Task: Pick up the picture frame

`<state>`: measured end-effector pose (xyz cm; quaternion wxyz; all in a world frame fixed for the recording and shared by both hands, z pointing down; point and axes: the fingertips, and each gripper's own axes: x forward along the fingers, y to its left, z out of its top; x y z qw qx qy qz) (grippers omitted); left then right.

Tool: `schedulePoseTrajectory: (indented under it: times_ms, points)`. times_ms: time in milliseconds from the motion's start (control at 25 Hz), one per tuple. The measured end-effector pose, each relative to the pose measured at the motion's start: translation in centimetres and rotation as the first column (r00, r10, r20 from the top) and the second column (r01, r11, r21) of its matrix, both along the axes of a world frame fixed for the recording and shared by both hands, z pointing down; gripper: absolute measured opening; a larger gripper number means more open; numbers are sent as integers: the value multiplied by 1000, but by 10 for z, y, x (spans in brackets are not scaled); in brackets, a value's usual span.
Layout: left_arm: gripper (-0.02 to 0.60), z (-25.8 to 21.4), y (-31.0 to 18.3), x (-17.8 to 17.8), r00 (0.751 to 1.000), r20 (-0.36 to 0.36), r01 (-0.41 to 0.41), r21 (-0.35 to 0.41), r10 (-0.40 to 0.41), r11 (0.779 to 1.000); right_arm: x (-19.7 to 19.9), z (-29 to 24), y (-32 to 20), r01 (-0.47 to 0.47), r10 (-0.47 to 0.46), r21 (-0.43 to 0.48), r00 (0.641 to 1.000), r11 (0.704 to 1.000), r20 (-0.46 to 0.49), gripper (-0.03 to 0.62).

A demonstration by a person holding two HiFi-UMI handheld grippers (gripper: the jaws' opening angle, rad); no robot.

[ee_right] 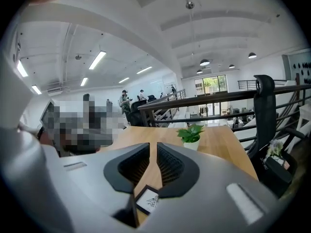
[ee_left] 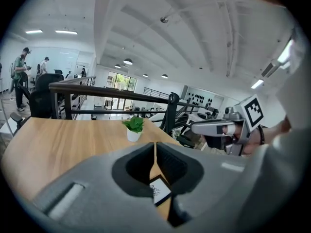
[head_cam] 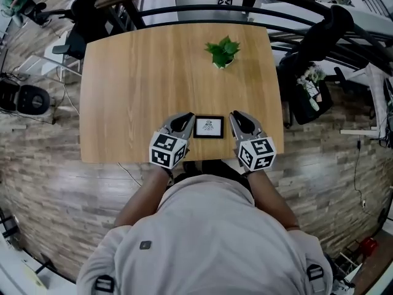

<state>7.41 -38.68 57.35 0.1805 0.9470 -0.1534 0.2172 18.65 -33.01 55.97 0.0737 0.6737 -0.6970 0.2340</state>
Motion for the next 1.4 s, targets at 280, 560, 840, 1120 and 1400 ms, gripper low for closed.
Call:
schedulePoseTrajectory:
  times_ms: [280, 560, 840, 1120, 1400]
  points:
    - [46, 44, -3, 7, 998, 58, 24, -100, -19, 995, 9, 59, 0, 15, -3, -129, 996, 992, 89, 83]
    - [69, 97, 4, 5, 990, 136, 46, -189, -20, 981, 7, 113, 6, 50, -13, -247, 989, 968, 148, 103]
    - [83, 147, 15, -5, 978, 210, 72, -276, -13, 958, -1, 163, 20, 67, 3, -353, 981, 933, 193, 112]
    - [97, 191, 24, -11, 960, 280, 75, -322, 19, 944, -5, 209, 33, 80, 14, -438, 978, 895, 206, 120]
    - [107, 235, 38, -22, 931, 360, 86, -369, 57, 925, -16, 250, 41, 103, 23, -512, 972, 853, 234, 121]
